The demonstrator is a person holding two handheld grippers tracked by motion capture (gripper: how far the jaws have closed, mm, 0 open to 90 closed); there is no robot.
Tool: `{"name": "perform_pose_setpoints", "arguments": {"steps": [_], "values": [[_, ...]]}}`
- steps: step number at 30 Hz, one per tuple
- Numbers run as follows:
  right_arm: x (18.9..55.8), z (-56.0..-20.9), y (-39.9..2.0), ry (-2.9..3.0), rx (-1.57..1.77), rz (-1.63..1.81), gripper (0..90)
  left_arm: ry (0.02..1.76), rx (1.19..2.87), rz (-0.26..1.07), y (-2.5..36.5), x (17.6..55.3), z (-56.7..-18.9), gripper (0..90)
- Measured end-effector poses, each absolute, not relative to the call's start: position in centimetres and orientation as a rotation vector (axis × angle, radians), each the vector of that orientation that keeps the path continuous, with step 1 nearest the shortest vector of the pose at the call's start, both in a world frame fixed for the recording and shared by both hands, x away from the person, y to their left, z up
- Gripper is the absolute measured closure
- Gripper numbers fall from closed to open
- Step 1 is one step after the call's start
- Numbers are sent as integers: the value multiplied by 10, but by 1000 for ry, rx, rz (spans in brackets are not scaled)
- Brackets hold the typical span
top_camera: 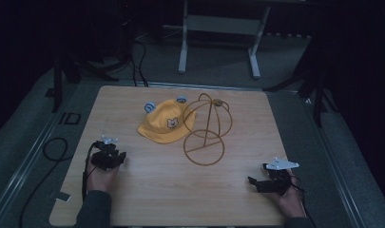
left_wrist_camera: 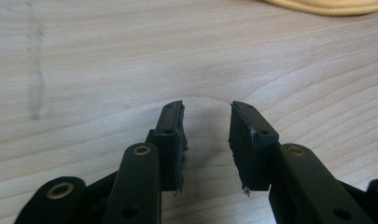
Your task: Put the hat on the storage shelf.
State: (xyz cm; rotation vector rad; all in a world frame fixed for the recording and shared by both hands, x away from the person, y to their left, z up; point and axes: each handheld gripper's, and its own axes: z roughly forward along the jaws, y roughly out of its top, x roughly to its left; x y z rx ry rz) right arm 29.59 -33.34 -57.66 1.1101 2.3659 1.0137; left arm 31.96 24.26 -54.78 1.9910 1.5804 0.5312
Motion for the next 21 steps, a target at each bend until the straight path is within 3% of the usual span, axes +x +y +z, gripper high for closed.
{"name": "perform_pose_setpoints", "arguments": {"steps": [21], "values": [[296,-577,-333,2366,1110,1014,121,1299,2169,484,280,328,-507,605]]}}
